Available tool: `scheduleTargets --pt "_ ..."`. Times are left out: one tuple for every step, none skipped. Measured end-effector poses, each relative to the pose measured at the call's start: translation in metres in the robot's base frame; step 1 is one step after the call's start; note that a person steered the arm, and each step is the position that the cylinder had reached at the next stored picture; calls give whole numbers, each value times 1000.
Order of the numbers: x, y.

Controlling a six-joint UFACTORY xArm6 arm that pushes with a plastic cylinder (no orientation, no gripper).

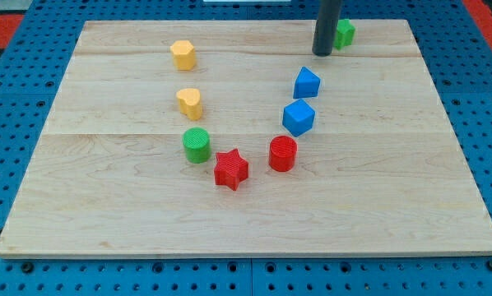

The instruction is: Move the blue triangle towards the green star

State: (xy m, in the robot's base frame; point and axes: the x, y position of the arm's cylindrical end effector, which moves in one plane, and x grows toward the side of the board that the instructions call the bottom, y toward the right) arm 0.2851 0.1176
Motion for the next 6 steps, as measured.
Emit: scheduleTargets --pt "25 17" --pt "56 17" --pt "82 12" --pt "82 -44" --pt "79 -73" --pt "71 -69"
